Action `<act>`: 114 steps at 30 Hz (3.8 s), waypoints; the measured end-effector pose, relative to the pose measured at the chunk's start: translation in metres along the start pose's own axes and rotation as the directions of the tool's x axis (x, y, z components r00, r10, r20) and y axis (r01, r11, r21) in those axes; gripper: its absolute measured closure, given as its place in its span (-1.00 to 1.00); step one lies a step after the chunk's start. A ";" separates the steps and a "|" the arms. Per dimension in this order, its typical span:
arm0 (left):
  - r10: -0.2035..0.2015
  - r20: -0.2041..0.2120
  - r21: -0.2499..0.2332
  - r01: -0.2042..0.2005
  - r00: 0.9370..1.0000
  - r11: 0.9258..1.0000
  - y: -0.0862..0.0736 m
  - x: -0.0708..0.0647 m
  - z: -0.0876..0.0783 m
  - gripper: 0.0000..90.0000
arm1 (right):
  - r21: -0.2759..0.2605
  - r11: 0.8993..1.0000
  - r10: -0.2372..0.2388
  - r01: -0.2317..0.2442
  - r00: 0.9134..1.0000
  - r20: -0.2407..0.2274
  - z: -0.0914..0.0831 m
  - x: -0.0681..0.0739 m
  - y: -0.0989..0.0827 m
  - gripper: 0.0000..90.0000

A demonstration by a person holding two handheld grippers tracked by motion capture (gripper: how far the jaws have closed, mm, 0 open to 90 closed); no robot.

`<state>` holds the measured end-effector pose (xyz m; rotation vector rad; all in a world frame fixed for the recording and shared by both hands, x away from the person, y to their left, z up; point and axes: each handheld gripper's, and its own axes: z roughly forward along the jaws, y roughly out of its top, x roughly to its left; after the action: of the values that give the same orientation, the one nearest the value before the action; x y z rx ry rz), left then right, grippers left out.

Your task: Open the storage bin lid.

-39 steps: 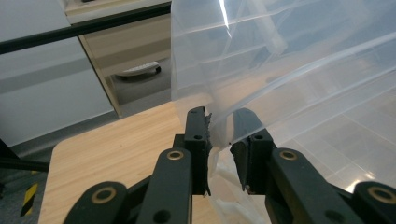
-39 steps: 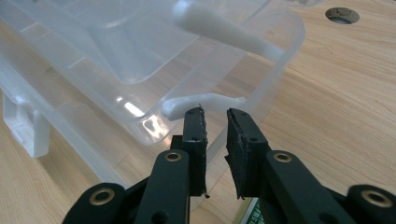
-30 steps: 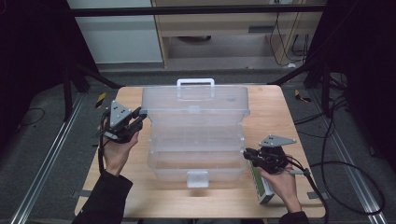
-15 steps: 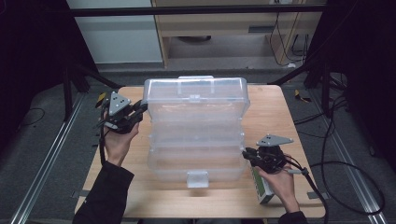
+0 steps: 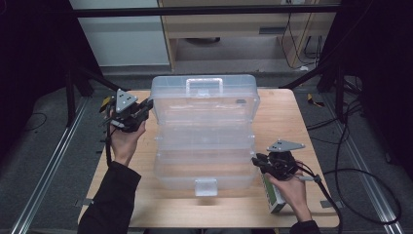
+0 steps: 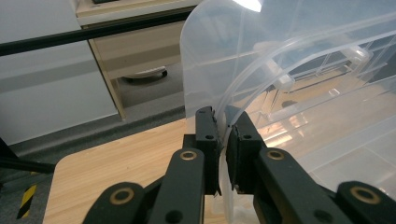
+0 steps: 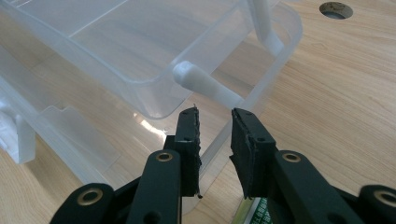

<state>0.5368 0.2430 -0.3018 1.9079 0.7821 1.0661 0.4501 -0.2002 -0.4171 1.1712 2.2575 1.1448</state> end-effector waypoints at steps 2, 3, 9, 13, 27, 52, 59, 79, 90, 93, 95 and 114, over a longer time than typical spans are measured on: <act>0.007 -0.002 0.006 -0.007 1.000 1.000 0.002 0.002 0.002 0.87 | 0.000 1.000 -0.004 0.004 1.000 -0.001 0.000 -0.001 0.000 0.60; 0.005 0.001 0.008 -0.005 1.000 1.000 0.002 0.002 0.004 0.88 | 0.000 1.000 -0.004 0.004 1.000 0.000 0.000 0.000 0.000 0.60; 0.007 -0.001 0.023 -0.007 1.000 1.000 0.007 0.006 0.010 0.89 | -0.002 1.000 0.000 0.000 1.000 -0.001 0.001 -0.001 0.000 0.60; -0.001 0.007 0.025 0.000 1.000 1.000 0.008 0.010 0.015 0.89 | 0.000 1.000 -0.001 0.001 1.000 -0.004 0.001 -0.001 0.000 0.60; 0.108 0.063 0.029 -0.110 0.992 0.994 0.013 0.025 0.031 0.89 | 0.002 1.000 -0.002 0.002 1.000 -0.006 0.001 -0.001 0.000 0.60; -0.067 0.003 0.052 0.066 0.998 0.996 0.013 0.025 0.057 0.87 | 0.000 1.000 0.005 -0.005 1.000 -0.016 0.001 -0.003 0.000 0.59; -0.071 0.000 0.065 0.071 0.997 0.995 0.014 0.027 0.063 0.87 | -0.002 1.000 0.006 -0.006 1.000 -0.015 0.001 -0.003 -0.001 0.59; -0.059 -0.034 0.095 0.062 0.998 0.994 0.014 0.029 0.086 0.84 | 0.000 1.000 0.005 -0.005 1.000 -0.017 0.001 -0.003 0.000 0.59; -0.065 -0.011 0.132 0.066 0.998 0.989 0.015 0.034 0.096 0.83 | 0.004 1.000 0.004 -0.004 1.000 -0.014 0.001 -0.002 0.000 0.59; -0.070 -0.004 0.132 0.070 0.998 0.989 0.014 0.035 0.098 0.83 | 0.005 1.000 0.004 -0.004 1.000 -0.015 0.001 -0.002 0.000 0.59; -0.087 -0.008 0.138 0.087 0.996 0.987 0.014 0.035 0.099 0.83 | 0.005 1.000 0.003 -0.003 1.000 -0.015 0.001 -0.002 0.000 0.59; -0.044 -0.001 0.138 0.044 0.999 0.989 0.005 0.038 0.093 0.91 | -0.002 1.000 0.003 -0.003 1.000 -0.031 0.001 -0.003 0.000 0.58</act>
<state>0.6371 0.2397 -0.3132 1.9973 0.9138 1.0051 0.4524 -0.2018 -0.4184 1.1646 2.2771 1.1743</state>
